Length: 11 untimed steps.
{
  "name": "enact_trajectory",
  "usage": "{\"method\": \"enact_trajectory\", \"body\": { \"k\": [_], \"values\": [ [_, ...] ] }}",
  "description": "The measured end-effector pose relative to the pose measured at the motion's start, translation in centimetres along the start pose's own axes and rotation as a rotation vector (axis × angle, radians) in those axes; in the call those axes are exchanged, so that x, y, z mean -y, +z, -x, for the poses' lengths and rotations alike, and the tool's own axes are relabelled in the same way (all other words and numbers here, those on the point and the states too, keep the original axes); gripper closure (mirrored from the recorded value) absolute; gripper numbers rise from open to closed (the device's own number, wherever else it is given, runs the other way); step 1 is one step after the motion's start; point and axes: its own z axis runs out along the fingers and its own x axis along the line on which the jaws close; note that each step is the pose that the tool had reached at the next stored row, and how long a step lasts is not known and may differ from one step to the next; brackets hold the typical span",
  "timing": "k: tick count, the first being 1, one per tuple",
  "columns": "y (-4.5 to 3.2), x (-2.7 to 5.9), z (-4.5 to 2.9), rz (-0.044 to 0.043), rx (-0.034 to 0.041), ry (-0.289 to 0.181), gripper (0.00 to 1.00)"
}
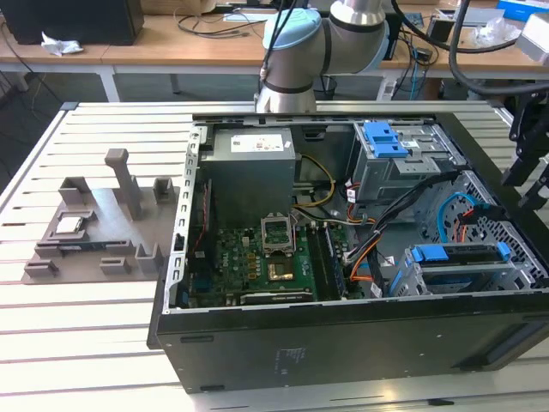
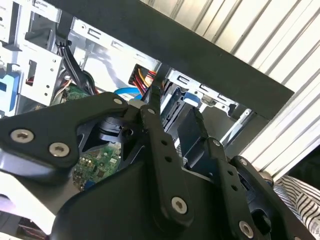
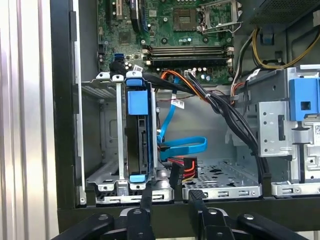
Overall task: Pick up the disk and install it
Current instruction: 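Insert the first disk wire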
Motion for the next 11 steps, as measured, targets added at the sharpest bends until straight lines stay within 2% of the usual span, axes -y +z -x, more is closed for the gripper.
{"method": "enact_trajectory", "body": {
  "k": [1, 2, 3, 4, 5, 10, 11],
  "values": [
    [0.28, 0.02, 0.07, 0.0000, -0.0003, 0.000, 0.58],
    [1.45, -0.23, 0.26, -0.0001, -0.0011, 0.000, 0.58],
    [2.07, -0.79, 0.91, 0.0000, -0.0010, 0.000, 0.58],
    [2.51, -0.83, 0.85, -0.0001, -0.0025, 0.000, 0.58],
    [2.97, -1.03, 0.39, -0.0002, -0.0062, 0.000, 0.58],
    [2.98, -1.03, 0.39, -0.0002, -0.0063, 0.000, 0.59],
    [2.98, -1.03, 0.39, -0.0002, -0.0064, 0.000, 0.72]
  ]
}}
